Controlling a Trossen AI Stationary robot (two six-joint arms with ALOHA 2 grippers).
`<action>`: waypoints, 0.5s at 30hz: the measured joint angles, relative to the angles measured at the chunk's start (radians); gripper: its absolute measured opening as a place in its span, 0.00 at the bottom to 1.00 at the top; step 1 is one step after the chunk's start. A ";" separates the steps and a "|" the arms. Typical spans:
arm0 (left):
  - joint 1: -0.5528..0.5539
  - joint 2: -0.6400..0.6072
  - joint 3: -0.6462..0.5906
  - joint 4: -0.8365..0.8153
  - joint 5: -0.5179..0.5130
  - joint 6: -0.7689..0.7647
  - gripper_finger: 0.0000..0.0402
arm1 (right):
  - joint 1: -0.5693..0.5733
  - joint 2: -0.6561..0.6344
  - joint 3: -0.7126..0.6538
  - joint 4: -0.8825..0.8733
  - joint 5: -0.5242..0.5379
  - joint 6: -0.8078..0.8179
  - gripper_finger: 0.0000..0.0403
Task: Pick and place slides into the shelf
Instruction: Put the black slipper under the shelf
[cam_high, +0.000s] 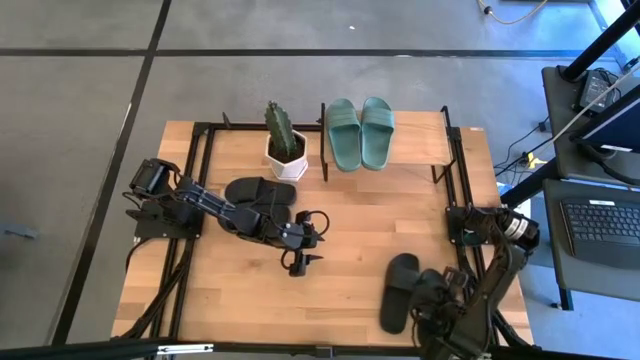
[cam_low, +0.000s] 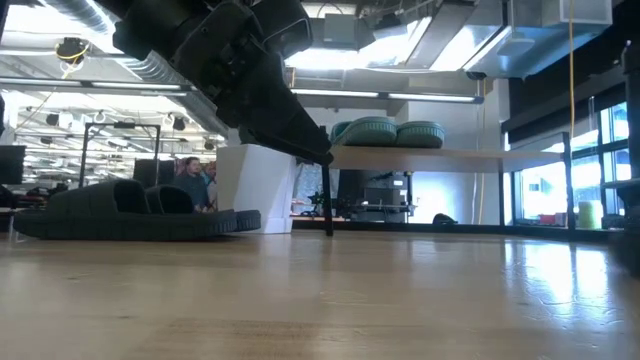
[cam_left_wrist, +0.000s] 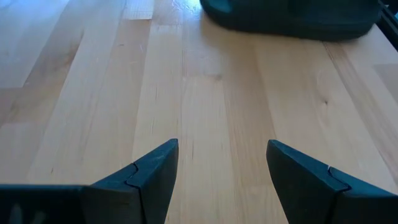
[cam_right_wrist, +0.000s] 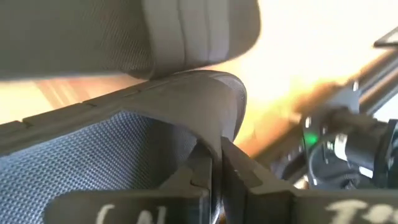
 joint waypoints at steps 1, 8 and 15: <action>0.000 0.000 0.000 -0.002 0.000 0.000 0.59 | -0.014 0.000 0.010 -0.001 0.014 -0.003 0.03; -0.008 0.000 0.000 -0.024 0.000 -0.001 0.59 | -0.112 0.000 0.071 -0.002 0.068 -0.158 0.03; -0.040 0.000 0.000 -0.058 0.000 -0.002 0.59 | -0.231 0.000 0.167 -0.002 0.326 -0.427 0.03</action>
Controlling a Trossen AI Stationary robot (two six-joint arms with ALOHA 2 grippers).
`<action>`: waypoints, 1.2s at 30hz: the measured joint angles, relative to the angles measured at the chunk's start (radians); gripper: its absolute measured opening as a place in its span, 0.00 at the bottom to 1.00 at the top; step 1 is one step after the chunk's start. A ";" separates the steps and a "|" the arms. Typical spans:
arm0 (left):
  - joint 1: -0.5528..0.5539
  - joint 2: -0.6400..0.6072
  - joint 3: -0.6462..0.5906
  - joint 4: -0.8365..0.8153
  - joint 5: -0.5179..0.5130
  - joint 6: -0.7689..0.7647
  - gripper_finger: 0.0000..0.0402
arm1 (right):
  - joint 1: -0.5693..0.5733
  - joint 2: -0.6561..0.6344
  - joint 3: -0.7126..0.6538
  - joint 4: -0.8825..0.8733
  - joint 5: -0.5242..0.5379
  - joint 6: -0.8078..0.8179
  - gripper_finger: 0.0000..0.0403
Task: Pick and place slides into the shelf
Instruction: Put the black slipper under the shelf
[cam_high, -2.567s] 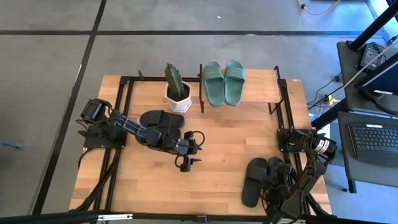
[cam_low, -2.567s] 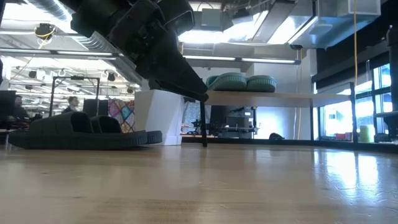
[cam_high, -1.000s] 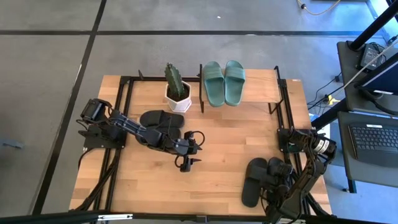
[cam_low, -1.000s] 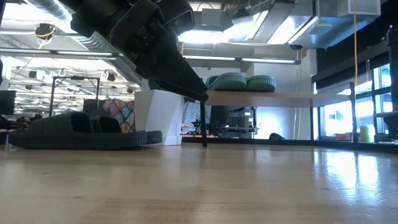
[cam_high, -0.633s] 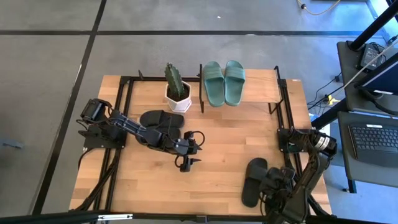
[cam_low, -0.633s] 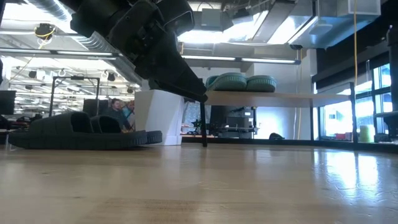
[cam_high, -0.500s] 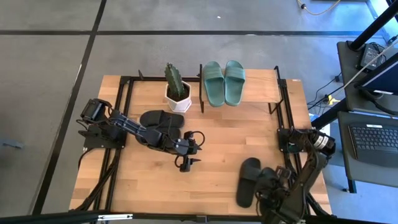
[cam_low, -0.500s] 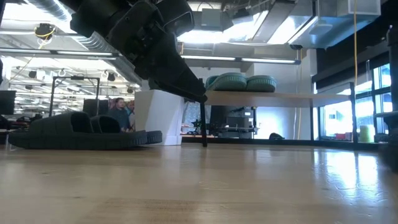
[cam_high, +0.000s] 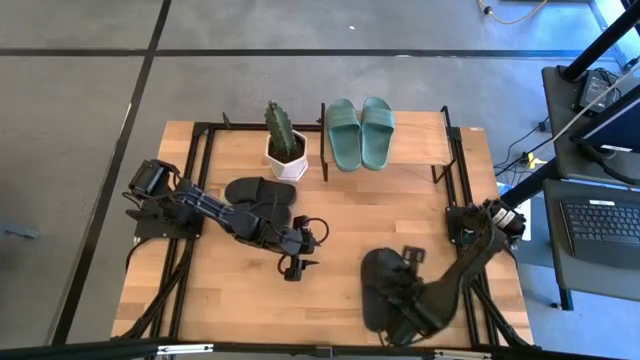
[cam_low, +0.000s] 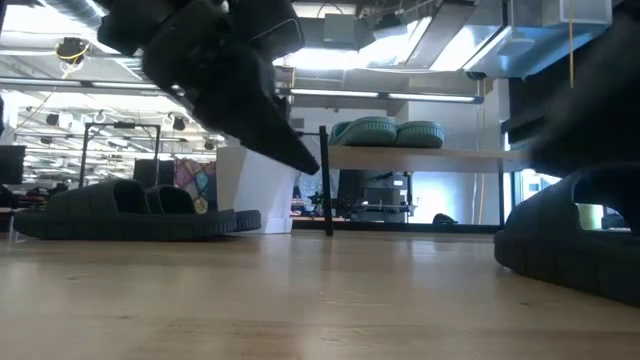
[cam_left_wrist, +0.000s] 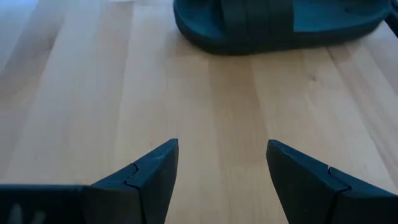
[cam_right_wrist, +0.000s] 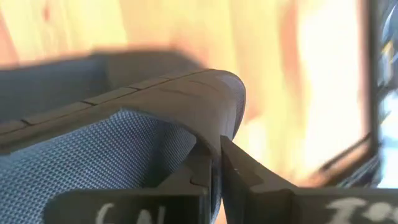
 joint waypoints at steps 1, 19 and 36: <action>-0.005 0.000 0.000 -0.012 0.000 0.000 0.59 | -0.018 0.000 0.015 0.000 0.034 -0.045 0.03; -0.092 0.000 0.000 -0.070 0.000 0.000 0.59 | -0.375 0.000 -0.002 0.029 0.503 -0.577 0.03; -0.137 0.000 0.000 -0.084 -0.047 -0.001 0.59 | -0.464 -0.378 -0.608 0.425 0.388 -0.642 0.03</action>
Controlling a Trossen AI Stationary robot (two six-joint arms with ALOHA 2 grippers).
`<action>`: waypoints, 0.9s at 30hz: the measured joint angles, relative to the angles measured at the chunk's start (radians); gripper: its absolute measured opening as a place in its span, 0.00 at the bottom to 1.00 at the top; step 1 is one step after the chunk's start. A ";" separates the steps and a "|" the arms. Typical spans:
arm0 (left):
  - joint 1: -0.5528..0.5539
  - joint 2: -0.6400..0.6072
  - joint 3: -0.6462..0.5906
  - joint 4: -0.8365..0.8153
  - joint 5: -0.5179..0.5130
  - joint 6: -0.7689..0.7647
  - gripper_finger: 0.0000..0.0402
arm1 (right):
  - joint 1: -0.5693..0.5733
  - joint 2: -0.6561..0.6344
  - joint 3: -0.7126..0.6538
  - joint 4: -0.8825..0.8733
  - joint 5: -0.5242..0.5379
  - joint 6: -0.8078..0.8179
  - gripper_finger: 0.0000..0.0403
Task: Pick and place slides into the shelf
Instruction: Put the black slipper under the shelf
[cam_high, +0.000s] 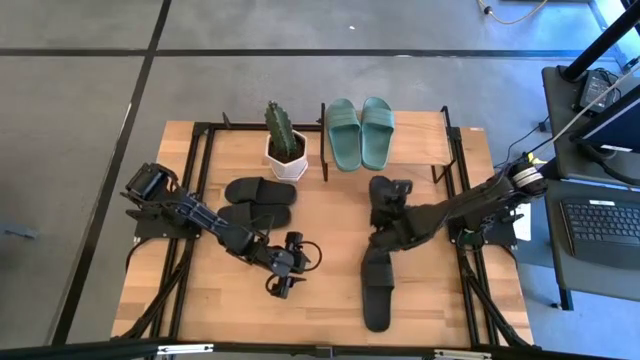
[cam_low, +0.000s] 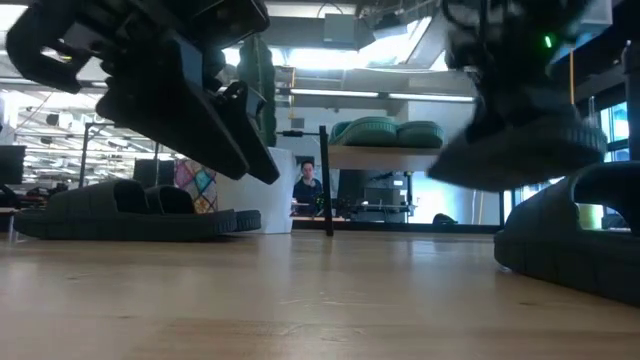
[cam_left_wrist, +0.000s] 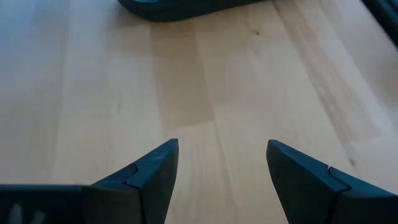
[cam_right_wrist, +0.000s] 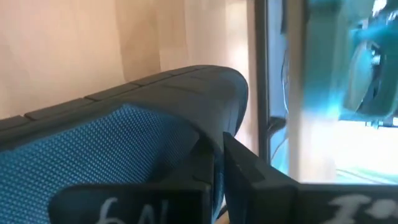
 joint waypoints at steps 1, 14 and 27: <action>0.000 0.000 0.000 -0.001 -0.009 0.000 0.59 | -0.012 -0.018 -0.040 0.014 -0.004 0.003 0.03; 0.005 0.000 0.000 -0.005 -0.033 0.001 0.59 | -0.126 -0.107 -0.260 0.088 -0.040 0.033 0.03; 0.005 0.000 0.000 -0.005 -0.038 0.000 0.59 | -0.227 -0.108 -0.260 0.150 -0.073 -0.163 0.03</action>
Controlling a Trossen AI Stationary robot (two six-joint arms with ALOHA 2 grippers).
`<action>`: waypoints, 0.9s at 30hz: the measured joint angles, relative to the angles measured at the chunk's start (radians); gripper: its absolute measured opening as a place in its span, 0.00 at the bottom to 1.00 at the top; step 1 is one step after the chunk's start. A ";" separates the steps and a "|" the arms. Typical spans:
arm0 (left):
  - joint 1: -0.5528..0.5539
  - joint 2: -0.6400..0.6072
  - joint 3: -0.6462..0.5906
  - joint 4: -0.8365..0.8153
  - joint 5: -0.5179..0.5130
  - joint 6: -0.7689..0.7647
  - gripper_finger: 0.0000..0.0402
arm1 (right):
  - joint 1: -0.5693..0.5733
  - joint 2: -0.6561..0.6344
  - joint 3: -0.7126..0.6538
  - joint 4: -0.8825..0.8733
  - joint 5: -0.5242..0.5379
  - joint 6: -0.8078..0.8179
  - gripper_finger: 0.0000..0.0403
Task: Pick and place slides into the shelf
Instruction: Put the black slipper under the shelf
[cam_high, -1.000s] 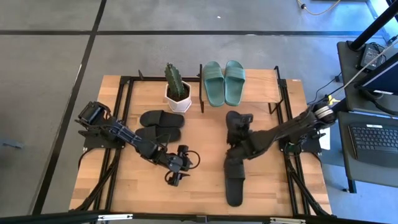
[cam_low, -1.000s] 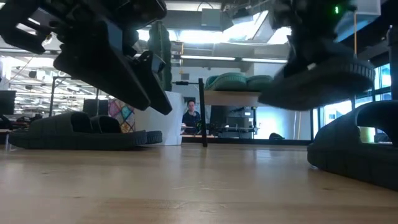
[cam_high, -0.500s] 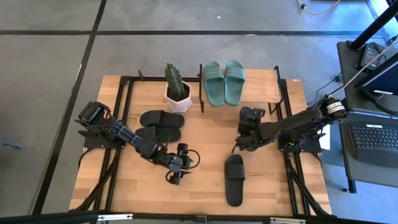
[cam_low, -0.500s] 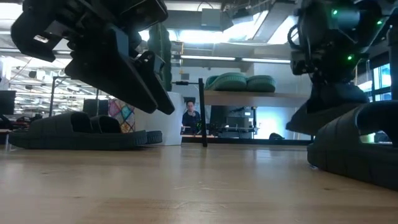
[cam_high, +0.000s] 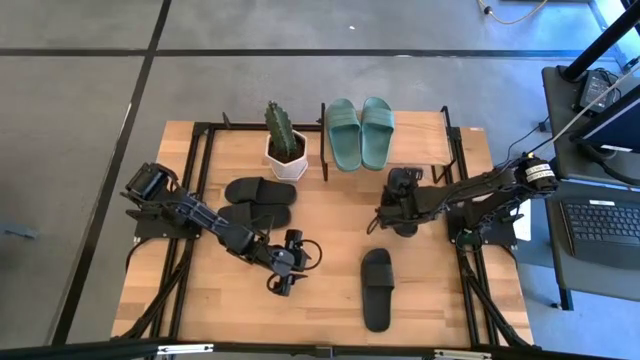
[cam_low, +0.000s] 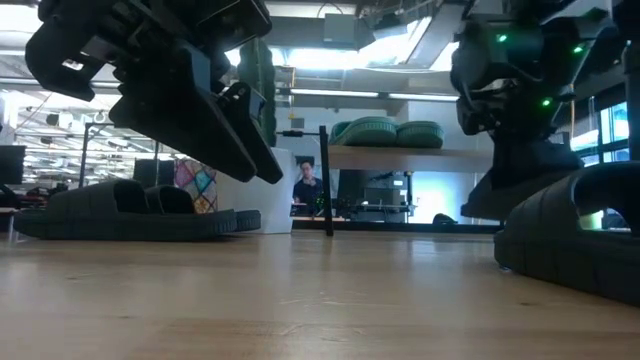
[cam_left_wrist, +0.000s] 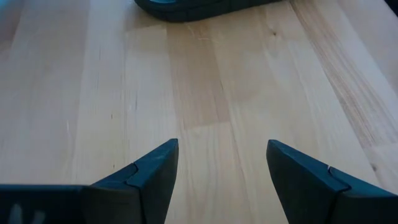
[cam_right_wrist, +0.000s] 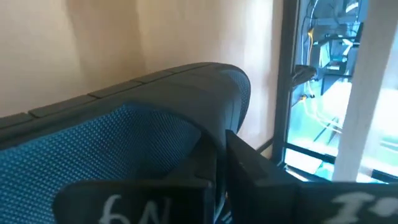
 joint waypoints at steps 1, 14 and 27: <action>0.000 0.000 0.000 0.000 -0.002 0.000 0.59 | -0.012 0.000 0.000 0.005 0.002 -0.020 0.03; 0.000 0.000 0.000 0.000 -0.013 0.000 0.59 | -0.149 -0.008 -0.010 0.031 0.003 -0.317 0.03; 0.000 0.000 0.000 0.000 -0.053 0.000 0.59 | -0.328 -0.036 -0.121 0.246 -0.010 -0.511 0.03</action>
